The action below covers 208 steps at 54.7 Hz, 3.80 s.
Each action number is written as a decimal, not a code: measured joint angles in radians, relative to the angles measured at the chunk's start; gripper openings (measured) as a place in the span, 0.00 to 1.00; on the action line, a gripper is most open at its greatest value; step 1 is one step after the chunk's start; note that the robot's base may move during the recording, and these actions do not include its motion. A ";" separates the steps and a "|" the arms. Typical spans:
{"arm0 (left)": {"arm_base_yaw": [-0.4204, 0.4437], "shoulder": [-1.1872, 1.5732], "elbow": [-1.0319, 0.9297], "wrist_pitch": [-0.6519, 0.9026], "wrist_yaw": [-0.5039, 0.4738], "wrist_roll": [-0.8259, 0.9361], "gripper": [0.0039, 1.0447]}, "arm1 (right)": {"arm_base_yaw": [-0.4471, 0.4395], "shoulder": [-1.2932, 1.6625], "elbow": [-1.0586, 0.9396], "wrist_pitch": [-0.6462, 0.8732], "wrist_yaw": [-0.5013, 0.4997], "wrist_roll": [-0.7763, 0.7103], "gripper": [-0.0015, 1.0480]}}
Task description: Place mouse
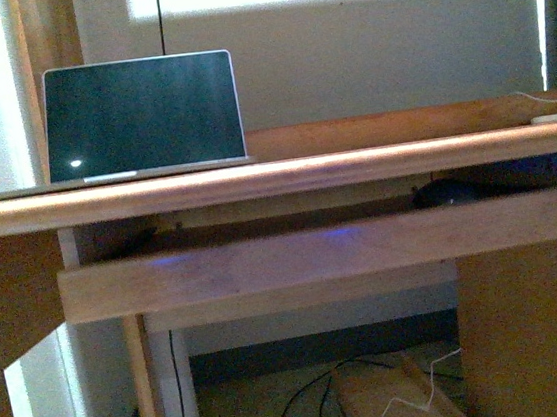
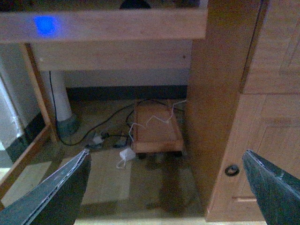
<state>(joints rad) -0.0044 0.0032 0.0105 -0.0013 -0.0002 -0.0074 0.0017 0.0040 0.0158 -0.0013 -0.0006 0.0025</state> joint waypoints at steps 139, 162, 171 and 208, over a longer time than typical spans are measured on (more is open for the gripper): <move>-0.092 1.526 0.760 0.043 0.632 0.937 0.93 | 0.000 0.000 0.000 0.000 0.001 0.000 0.93; -0.066 1.075 0.587 0.250 0.509 0.026 0.90 | 0.000 0.000 0.000 0.000 0.000 0.000 0.93; -0.087 0.846 0.403 0.441 0.011 0.014 0.68 | 0.020 0.126 0.037 0.001 0.151 0.063 0.93; 0.000 0.536 0.093 0.434 0.000 0.010 0.02 | 0.194 1.190 0.740 0.225 0.070 -0.158 0.93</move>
<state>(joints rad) -0.0044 0.5396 0.1036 0.4324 -0.0002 0.0029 0.1955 1.1942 0.7555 0.2234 0.0692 -0.1558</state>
